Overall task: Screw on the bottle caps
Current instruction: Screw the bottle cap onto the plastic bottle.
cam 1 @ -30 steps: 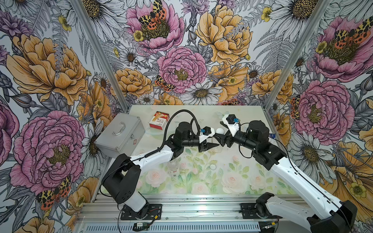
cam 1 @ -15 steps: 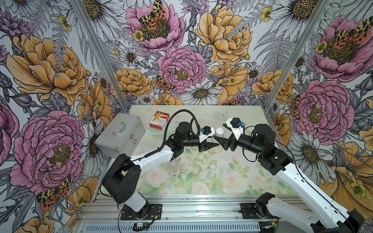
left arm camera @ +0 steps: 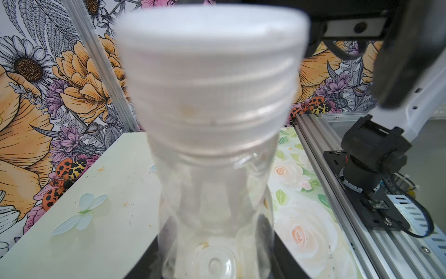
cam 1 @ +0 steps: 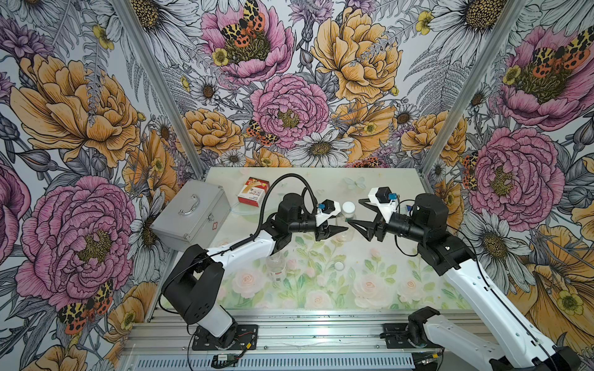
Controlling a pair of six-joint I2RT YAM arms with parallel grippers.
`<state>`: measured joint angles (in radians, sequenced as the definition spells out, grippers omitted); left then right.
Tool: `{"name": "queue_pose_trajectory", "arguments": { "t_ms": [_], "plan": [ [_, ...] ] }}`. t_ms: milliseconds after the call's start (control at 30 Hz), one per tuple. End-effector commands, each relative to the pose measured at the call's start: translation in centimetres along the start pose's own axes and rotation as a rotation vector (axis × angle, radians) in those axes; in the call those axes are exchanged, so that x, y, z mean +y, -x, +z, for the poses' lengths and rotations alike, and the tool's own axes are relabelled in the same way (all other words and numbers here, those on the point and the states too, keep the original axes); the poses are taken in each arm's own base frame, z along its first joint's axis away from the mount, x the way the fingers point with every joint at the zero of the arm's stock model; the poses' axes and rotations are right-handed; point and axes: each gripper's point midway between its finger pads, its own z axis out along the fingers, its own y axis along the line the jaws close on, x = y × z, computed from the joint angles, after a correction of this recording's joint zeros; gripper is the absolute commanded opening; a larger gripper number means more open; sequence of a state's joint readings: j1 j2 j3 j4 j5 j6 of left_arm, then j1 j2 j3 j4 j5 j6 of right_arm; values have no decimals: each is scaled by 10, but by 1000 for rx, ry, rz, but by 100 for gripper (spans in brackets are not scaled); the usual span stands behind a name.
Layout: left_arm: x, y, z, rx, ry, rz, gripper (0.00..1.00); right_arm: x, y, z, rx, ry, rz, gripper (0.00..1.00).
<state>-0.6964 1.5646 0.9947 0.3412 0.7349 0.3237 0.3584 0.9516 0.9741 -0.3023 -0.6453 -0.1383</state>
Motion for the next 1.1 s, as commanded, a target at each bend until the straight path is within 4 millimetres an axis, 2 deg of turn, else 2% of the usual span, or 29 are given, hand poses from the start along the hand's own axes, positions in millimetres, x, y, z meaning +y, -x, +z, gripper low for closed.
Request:
{"name": "queue_pose_trajectory", "arguments": {
  "t_ms": [0,200,467,633,767,900,1067],
  "plan": [
    [-8,10,-4,-31,-27,38,39,-4,20,-4,-34,-13,-32,80],
    [-12,12,-2,-35,-39,46,39,-20,24,0,-43,-86,-1,80],
    [-24,20,5,-44,-60,62,39,-48,19,15,-19,-179,102,77],
    [-25,22,10,-41,-65,65,39,-38,15,37,13,-147,92,76],
    [-27,25,12,-47,-73,65,39,-30,14,43,24,-128,81,76],
    [-23,24,8,-44,-59,55,38,-22,16,33,3,-111,74,77],
    [-17,21,0,-41,-39,47,38,3,18,11,-32,7,66,79]
  ]
}}
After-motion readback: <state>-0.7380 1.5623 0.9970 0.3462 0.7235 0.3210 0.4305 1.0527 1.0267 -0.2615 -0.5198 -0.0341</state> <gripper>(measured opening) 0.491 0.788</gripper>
